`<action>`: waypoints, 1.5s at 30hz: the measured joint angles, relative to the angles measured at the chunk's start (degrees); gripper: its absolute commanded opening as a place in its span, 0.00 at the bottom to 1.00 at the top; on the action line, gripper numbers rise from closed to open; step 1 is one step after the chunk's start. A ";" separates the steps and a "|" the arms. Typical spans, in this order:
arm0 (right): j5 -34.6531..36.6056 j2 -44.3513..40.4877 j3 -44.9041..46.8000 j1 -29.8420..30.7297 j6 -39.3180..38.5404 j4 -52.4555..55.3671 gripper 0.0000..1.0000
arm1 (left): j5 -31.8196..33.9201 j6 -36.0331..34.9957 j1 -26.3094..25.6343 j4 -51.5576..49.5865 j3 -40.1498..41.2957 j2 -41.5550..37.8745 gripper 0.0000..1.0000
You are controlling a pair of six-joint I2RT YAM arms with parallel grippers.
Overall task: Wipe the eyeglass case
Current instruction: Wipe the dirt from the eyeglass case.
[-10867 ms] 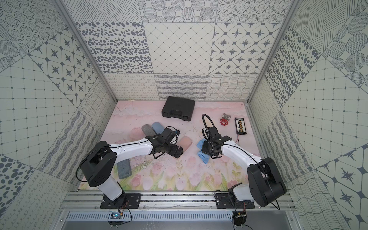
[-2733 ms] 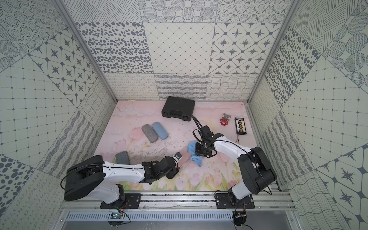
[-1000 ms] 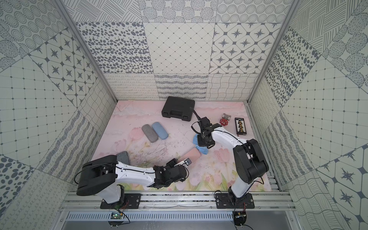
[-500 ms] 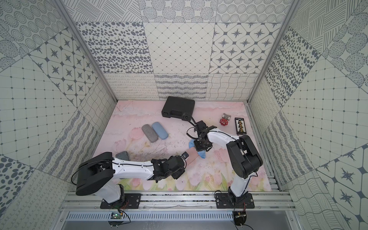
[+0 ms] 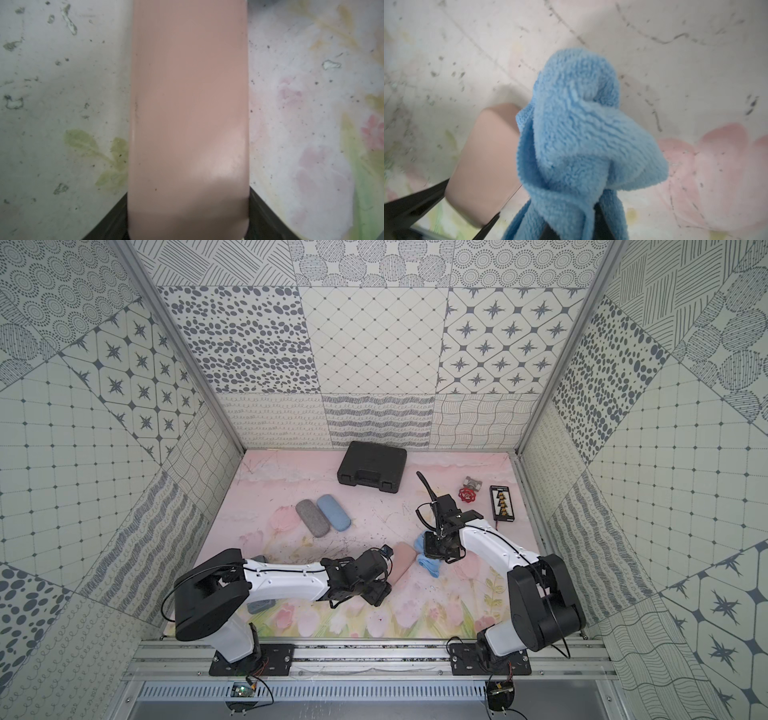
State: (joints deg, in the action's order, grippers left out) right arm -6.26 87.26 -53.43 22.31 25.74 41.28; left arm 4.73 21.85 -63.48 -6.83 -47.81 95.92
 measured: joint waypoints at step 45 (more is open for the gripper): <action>-9.75 1.07 3.34 15.12 12.90 -13.53 0.00 | -2.82 0.09 1.92 4.92 3.21 -1.86 0.26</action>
State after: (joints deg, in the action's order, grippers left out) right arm -16.01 88.33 -50.09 37.43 38.63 27.75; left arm 1.91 21.93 -61.56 -1.91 -44.60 94.06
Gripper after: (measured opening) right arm 0.154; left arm 0.733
